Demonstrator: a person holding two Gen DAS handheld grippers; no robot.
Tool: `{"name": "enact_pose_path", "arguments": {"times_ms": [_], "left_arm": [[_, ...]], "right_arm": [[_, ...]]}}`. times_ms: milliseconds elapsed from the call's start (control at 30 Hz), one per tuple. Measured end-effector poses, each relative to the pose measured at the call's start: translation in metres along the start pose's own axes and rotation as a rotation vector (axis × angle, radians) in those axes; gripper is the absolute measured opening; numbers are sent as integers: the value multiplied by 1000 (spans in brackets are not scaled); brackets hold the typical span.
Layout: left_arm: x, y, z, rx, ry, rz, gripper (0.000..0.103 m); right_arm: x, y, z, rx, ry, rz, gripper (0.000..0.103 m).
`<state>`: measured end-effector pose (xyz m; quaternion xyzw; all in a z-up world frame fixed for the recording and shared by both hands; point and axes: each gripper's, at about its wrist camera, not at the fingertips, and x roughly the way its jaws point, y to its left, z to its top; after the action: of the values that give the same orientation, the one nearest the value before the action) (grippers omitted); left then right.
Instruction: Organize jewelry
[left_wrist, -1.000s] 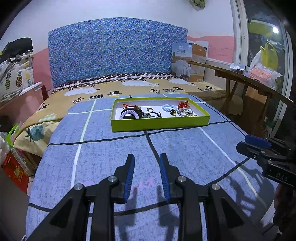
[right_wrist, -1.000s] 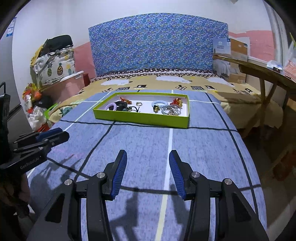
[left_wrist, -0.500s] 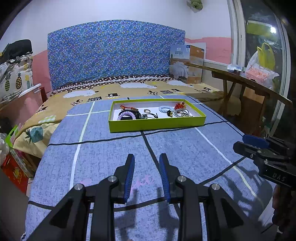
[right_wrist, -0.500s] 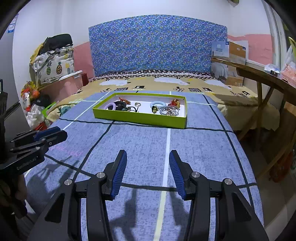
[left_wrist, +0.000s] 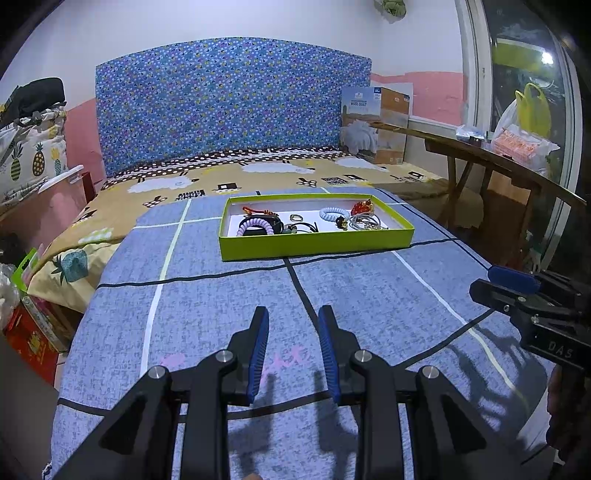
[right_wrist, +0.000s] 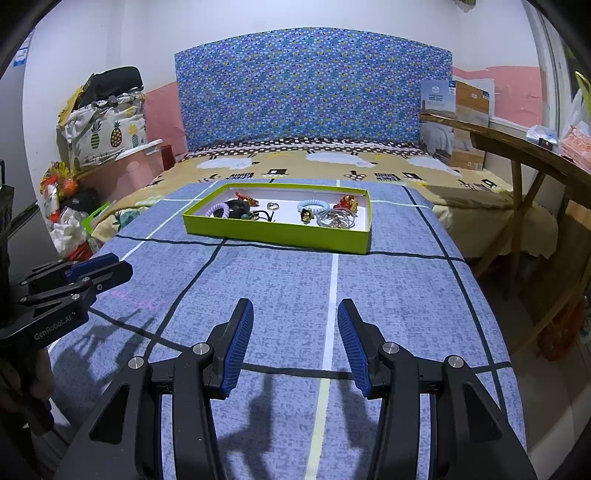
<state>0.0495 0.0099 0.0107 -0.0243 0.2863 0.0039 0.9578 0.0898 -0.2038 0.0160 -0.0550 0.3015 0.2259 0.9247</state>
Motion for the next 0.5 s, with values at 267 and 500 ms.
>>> {"name": "enact_pose_path", "arguments": {"times_ms": [267,500], "left_arm": [[0,0,0,2,1,2,29],[1,0,-1,5,3,1,29]], "right_arm": [[0,0,0,0,3,-2,48],[0,0,-1,0,5,-1,48]]}}
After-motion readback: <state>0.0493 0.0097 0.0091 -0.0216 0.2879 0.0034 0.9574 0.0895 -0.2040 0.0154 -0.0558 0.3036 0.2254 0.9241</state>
